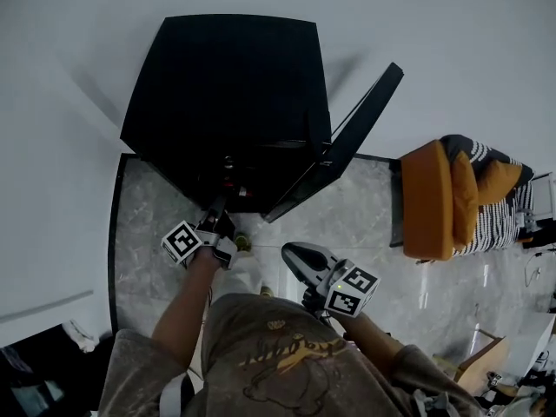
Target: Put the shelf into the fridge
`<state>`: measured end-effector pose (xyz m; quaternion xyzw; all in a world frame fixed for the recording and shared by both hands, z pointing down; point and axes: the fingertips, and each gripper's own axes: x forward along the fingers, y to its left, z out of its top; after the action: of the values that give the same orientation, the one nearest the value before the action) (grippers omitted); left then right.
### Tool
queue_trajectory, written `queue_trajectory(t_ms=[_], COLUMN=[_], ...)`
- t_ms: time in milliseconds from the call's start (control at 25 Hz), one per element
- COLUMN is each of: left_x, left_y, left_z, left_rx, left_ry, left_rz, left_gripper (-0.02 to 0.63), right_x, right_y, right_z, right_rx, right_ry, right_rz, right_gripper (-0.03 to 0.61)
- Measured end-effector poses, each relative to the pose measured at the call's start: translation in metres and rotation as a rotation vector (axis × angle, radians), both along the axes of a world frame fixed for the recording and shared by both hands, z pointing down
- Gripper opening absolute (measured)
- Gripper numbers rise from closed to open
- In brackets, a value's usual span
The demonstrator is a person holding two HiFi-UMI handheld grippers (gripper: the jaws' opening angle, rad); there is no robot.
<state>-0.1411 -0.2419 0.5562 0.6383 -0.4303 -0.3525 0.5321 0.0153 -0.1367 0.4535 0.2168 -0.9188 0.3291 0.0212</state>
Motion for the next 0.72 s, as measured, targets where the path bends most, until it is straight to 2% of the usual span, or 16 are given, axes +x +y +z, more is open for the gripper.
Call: queue_trajectory(t_ms=[240, 360, 440, 560, 720], left_x=[0.031, 0.042, 0.05, 0.064, 0.079], left_y=[0.049, 0.08, 0.097, 0.119, 0.145], left_z=[-0.072, -0.098, -0.116, -0.14, -0.16], left_rx=[0.066, 0.098, 0.147, 0.226, 0.284], left_ry=[-0.048, -0.127, -0.176, -0.255, -0.38], left_rz=[0.152, 0.222, 0.259, 0.294, 0.346], left_gripper=[0.005, 0.005, 0.005, 0.005, 0.005], right_x=[0.001, 0.003, 0.005, 0.009, 0.013], right_y=[0.013, 0.024, 0.031, 0.04, 0.053], right_z=[-0.014, -0.026, -0.034, -0.04, -0.046], right_rx=[0.05, 0.083, 0.103, 0.143, 0.178], right_ry=[-0.021, -0.039, -0.044, -0.036, -0.045], right_rz=[-0.017, -0.002, -0.006, -0.045, -0.072], right_gripper=[0.023, 0.023, 0.023, 0.023, 0.023])
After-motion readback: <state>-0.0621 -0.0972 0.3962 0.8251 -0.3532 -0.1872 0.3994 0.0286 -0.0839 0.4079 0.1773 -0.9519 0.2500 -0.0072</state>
